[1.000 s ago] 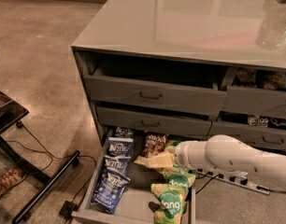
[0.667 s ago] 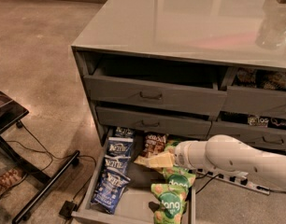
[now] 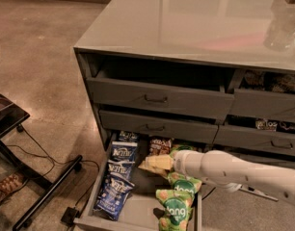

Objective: Pick brown chip bag from bottom drawer and place on counter

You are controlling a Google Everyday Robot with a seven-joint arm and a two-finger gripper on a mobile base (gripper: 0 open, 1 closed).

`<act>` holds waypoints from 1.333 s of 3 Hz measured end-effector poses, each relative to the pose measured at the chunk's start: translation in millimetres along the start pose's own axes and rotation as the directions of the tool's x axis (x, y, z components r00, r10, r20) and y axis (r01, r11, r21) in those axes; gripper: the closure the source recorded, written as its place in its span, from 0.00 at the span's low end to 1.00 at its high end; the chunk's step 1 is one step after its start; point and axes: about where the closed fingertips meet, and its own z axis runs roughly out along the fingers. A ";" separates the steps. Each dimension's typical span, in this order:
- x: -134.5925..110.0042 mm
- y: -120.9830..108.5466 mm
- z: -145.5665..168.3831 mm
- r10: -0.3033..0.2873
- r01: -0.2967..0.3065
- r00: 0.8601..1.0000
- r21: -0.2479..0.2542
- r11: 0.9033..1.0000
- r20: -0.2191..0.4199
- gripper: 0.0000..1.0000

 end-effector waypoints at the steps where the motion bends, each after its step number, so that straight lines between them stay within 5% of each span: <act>1: 6.1 -12.3 23.8 0.107 -0.107 0.991 -0.003 0.994 0.083 0.00; 2: 6.3 -12.3 24.1 0.107 -0.107 0.991 -0.003 0.994 0.082 0.00; 4: 33.2 -28.5 91.8 0.096 -0.099 0.994 0.062 0.993 0.061 0.00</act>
Offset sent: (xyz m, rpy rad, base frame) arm 0.0125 0.0005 -0.0181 0.0721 -0.0144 -0.0921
